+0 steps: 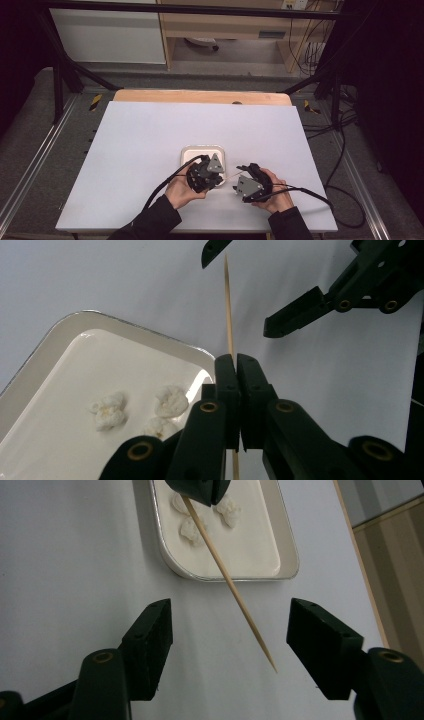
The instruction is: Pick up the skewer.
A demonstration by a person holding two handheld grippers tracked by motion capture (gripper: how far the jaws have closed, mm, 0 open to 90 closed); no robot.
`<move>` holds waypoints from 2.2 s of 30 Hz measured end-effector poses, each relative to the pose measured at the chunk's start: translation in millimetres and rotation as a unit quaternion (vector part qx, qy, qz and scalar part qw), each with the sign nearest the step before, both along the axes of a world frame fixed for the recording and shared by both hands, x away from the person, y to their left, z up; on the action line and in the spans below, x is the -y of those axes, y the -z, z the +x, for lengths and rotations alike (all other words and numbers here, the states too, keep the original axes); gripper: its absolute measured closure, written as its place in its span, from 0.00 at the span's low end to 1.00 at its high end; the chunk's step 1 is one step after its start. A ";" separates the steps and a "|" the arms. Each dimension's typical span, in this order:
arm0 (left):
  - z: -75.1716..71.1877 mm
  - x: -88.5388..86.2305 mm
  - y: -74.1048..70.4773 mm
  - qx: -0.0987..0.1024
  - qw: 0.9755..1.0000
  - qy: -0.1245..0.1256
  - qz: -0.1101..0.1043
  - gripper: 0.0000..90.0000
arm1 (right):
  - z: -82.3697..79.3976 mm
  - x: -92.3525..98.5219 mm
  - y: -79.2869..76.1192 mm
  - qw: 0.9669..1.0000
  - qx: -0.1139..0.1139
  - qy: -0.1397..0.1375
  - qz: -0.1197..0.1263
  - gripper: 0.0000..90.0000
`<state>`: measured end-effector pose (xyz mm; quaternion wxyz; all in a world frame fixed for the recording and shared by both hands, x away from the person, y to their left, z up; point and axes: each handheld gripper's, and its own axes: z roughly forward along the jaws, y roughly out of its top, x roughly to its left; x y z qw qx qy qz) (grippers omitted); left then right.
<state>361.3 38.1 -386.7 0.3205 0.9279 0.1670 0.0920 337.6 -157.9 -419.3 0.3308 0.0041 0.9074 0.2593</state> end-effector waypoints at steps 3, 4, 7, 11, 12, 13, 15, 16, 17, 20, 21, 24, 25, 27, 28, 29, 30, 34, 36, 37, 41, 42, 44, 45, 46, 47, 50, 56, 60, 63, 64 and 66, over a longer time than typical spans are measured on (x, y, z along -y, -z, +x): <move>-0.7 2.0 -0.1 -0.002 1.000 0.002 -0.001 0.98 | -0.2 -0.6 -0.1 1.000 0.011 -0.014 -0.010 0.46; -0.8 2.5 -0.3 -0.002 1.000 0.003 0.001 0.98 | 0.0 -0.3 -0.5 1.000 0.015 -0.020 -0.017 0.47; -1.9 4.5 -0.4 -0.002 1.000 0.005 0.000 0.98 | -0.9 -0.5 0.6 0.999 0.019 -0.027 -0.026 0.51; -2.6 7.2 0.0 -0.004 1.000 0.010 0.004 0.98 | -0.8 -0.9 2.1 0.998 0.029 -0.039 -0.046 0.57; -2.8 7.9 0.2 -0.004 1.000 0.011 0.005 0.98 | -0.7 -1.3 2.7 0.998 0.030 -0.041 -0.048 0.58; -3.0 8.4 0.1 -0.004 1.000 0.013 0.006 0.98 | -0.6 -1.5 3.0 0.997 0.032 -0.046 -0.054 0.60; -3.7 9.6 0.1 -0.004 1.000 0.014 0.006 0.98 | -0.7 -2.0 4.2 0.996 0.034 -0.054 -0.058 0.63; -3.9 10.0 0.1 -0.005 1.000 0.016 0.006 0.98 | -0.6 -2.1 4.6 0.996 0.038 -0.058 -0.063 0.64; -4.0 10.5 0.1 -0.005 1.000 0.018 0.007 0.98 | -1.0 -2.2 5.1 0.995 0.039 -0.060 -0.064 0.66; -4.2 11.6 0.5 -0.006 1.000 0.020 0.010 0.98 | -0.4 -2.1 5.3 0.993 0.049 -0.073 -0.075 0.70; -4.3 12.0 0.6 -0.006 1.000 0.021 0.011 0.98 | -0.4 -2.1 5.5 0.993 0.050 -0.076 -0.077 0.72; -4.8 13.4 1.6 -0.007 1.000 0.022 0.011 0.98 | -0.5 -2.3 6.2 0.992 0.051 -0.083 -0.084 0.76; -4.8 13.8 1.8 -0.008 1.000 0.023 0.011 0.98 | -1.1 -2.3 6.2 0.991 0.049 -0.085 -0.087 0.78; -5.0 14.4 2.3 -0.009 1.000 0.024 0.011 0.98 | -1.3 -2.7 7.4 0.991 0.050 -0.087 -0.085 0.80; -4.9 14.7 2.4 -0.009 1.000 0.024 0.012 0.98 | -1.7 -2.7 7.6 0.991 0.050 -0.089 -0.086 0.82; -4.8 15.0 2.7 -0.010 1.000 0.025 0.012 0.98 | -1.7 -2.5 7.4 0.991 0.049 -0.093 -0.089 0.83; -4.9 15.3 2.7 -0.010 1.000 0.025 0.013 0.98 | -1.5 -2.3 7.0 0.990 0.050 -0.097 -0.091 0.85; -5.0 15.8 2.7 -0.013 0.999 0.028 0.013 0.98 | -2.5 -1.6 6.1 0.989 0.053 -0.104 -0.096 0.90; -5.0 15.8 2.7 -0.012 0.999 0.029 0.016 0.98 | -2.9 -1.2 5.8 0.988 0.054 -0.109 -0.099 0.92; -5.0 15.8 2.8 -0.013 0.999 0.029 0.016 0.98 | -3.7 -1.1 6.0 0.988 0.051 -0.109 -0.098 0.93; -5.1 15.8 2.7 -0.014 0.999 0.030 0.015 0.98 | -4.0 -0.8 6.3 0.987 0.054 -0.114 -0.102 0.96; -5.1 15.7 2.7 -0.014 0.999 0.031 0.015 0.98 | -3.9 -0.8 6.3 0.986 0.057 -0.116 -0.104 0.96; -5.0 15.7 2.7 -0.015 0.999 0.032 0.015 0.98 | -4.6 -1.1 7.0 0.985 0.055 -0.120 -0.107 0.97; -5.1 15.7 2.8 -0.015 0.999 0.031 0.015 0.98 | -4.6 -0.9 7.1 0.985 0.056 -0.123 -0.110 0.98; -4.9 15.8 2.9 -0.015 0.999 0.032 0.015 0.98 | -5.0 -0.9 7.2 0.984 0.059 -0.122 -0.112 0.98; -4.9 15.8 3.1 -0.015 0.999 0.032 0.015 0.98 | -5.0 -0.9 7.2 0.984 0.059 -0.124 -0.112 0.98; -4.9 15.6 3.4 -0.016 0.999 0.032 0.013 0.98 | -5.2 -0.6 7.2 0.984 0.061 -0.127 -0.114 0.98; -3.7 14.5 3.1 -0.024 0.999 0.030 0.010 0.98 | -6.4 -0.6 5.8 0.982 0.061 -0.132 -0.122 0.99; -2.7 10.8 0.3 -0.026 0.999 0.023 0.017 0.87 | -6.1 -1.3 5.2 0.981 0.063 -0.132 -0.131 0.99; -1.2 6.8 -1.6 -0.034 0.999 0.019 0.030 0.83 | -6.1 -1.3 6.1 0.980 0.063 -0.127 -0.136 0.99; -0.8 5.9 -1.7 -0.037 0.999 0.019 0.034 0.82 | -5.6 -1.3 6.1 0.980 0.065 -0.128 -0.140 0.99; -0.6 5.2 -1.0 -0.043 0.998 0.019 0.050 0.82 | -5.8 -1.6 6.8 0.980 0.064 -0.125 -0.142 0.99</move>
